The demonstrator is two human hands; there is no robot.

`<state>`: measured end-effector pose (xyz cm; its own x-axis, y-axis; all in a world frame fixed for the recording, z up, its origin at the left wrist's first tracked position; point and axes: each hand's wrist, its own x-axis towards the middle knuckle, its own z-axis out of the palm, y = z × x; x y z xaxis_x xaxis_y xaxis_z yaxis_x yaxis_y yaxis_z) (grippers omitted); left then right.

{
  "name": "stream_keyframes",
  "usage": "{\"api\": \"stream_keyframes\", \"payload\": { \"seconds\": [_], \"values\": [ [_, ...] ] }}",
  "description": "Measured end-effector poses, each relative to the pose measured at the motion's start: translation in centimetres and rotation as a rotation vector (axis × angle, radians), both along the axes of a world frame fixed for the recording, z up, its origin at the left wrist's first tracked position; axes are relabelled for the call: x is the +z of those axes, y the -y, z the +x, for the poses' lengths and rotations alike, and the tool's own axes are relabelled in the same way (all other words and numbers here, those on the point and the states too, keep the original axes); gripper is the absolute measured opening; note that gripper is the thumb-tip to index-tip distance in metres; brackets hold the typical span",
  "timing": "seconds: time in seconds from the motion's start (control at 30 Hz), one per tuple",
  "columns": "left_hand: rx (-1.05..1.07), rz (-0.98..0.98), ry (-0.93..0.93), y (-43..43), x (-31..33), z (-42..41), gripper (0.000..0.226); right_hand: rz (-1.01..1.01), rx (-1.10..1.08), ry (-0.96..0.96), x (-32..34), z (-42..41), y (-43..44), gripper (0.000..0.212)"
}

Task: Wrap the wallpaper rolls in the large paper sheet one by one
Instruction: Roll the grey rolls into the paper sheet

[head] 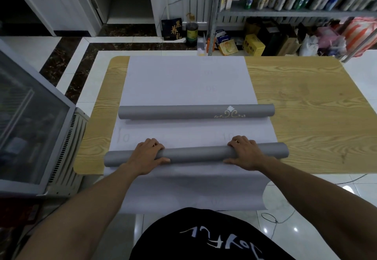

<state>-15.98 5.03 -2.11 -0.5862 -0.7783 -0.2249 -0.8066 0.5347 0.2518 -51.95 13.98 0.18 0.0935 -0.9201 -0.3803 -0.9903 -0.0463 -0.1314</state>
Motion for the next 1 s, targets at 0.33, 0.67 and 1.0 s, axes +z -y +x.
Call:
{"api": "stream_keyframes", "payload": {
  "seconds": [0.33, 0.67, 1.0],
  "values": [
    [0.017, 0.146, 0.031, 0.3, 1.0, 0.2, 0.077, -0.037, 0.003, -0.022, 0.1, 0.2, -0.4, 0.059],
    [0.067, 0.252, -0.032, 1.1, 0.6, 0.5, 0.051, 0.042, -0.01, -0.069, 0.1, 0.5, -0.6, 0.058],
    [0.002, 0.191, 0.112, 1.7, 0.8, 0.1, 0.054, 0.028, -0.039, -0.087, 0.2, 0.9, -1.4, 0.058]
  ]
}}
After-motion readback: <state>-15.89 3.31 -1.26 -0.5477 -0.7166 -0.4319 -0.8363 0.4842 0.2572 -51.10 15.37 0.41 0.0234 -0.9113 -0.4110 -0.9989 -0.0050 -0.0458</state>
